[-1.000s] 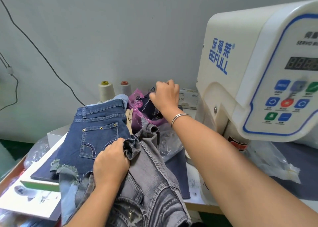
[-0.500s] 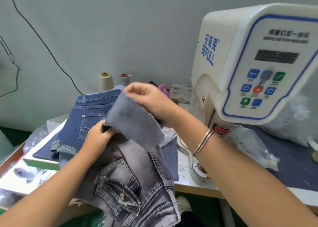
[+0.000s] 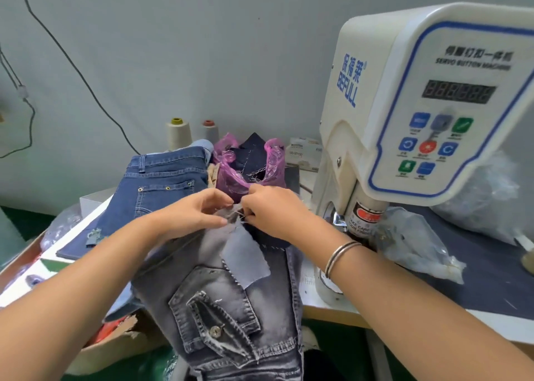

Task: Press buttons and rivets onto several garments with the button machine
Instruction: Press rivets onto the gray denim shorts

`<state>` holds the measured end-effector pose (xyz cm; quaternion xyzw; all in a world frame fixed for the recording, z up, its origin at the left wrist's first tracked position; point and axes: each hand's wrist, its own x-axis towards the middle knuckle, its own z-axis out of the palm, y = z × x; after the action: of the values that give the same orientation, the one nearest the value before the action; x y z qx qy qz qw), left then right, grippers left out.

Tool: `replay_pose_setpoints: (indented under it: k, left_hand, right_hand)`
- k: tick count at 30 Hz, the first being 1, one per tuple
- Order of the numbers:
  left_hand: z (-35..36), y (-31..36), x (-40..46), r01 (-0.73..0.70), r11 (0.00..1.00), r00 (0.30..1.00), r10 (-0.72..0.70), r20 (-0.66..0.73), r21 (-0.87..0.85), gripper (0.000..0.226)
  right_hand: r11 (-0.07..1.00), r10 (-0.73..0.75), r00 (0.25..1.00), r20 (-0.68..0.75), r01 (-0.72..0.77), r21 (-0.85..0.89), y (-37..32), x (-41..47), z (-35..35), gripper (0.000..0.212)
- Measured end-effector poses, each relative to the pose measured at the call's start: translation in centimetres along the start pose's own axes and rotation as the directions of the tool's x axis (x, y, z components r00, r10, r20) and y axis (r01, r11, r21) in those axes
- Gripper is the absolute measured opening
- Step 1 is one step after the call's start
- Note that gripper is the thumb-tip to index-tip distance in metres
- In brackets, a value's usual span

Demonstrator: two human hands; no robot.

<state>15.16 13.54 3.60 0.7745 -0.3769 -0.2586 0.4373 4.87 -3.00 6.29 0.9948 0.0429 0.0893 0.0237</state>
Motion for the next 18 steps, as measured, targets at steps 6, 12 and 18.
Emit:
replay_pose_setpoints:
  k: [6,12,18]
  left_hand:
    - [-1.0,-2.5,-4.0,0.049,0.754,0.966,0.131,-0.223,0.655,0.025]
    - [-2.5,-4.4,-6.7,0.104,0.937,0.985,-0.05,-0.164,0.335,0.016]
    - [-2.5,-4.4,-6.2,0.163,0.974,0.986,-0.158,-0.047,0.158,0.053]
  right_hand:
    - [0.967,0.251,0.968,0.029,-0.25,-0.042,1.7,-0.3,3.4,0.02]
    - [0.974,0.222,0.975,-0.019,-0.22,0.054,0.8,-0.7,2.4,0.014]
    - [0.85,-0.007,0.967,0.255,-0.129,0.511,-2.8,1.5,-1.8,0.023]
